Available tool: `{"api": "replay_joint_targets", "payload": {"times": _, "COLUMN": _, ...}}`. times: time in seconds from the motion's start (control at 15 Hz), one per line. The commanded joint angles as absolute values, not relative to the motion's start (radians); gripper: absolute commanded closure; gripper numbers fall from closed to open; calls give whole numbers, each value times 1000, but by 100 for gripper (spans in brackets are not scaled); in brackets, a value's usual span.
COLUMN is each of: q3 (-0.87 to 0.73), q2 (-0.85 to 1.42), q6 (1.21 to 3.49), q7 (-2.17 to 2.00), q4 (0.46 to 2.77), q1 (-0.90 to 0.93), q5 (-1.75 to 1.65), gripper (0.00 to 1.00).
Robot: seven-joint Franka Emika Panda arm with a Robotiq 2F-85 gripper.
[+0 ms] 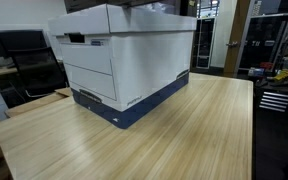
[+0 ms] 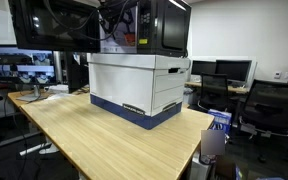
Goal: Open the door of the microwave, then remove the bowl from the microwave
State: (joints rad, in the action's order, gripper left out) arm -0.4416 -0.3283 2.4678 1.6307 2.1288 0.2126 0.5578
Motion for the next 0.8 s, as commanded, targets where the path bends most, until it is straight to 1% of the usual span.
{"api": "replay_joint_targets", "payload": {"times": 0.0, "q3": -405, "q2": -339, "q6": 2513, "q7": 1734, "q4": 2172, "q1": 176, "q5": 634, "gripper": 13}}
{"api": "replay_joint_targets", "payload": {"times": 0.13, "q3": -391, "q2": -348, "q6": 2531, "q7": 1761, "q4": 2192, "q1": 166, "q5": 673, "gripper": 3}}
{"api": "replay_joint_targets", "payload": {"times": 0.2, "q3": -384, "q2": -354, "q6": 2543, "q7": 1773, "q4": 2202, "q1": 164, "q5": 694, "gripper": 0}}
{"api": "replay_joint_targets", "payload": {"times": 0.53, "q3": -333, "q2": -382, "q6": 2559, "q7": 1754, "q4": 2231, "q1": 127, "q5": 715, "gripper": 0}}
{"api": "replay_joint_targets", "payload": {"times": 0.73, "q3": -302, "q2": -403, "q6": 2613, "q7": 1720, "q4": 2241, "q1": 110, "q5": 710, "gripper": 0}}
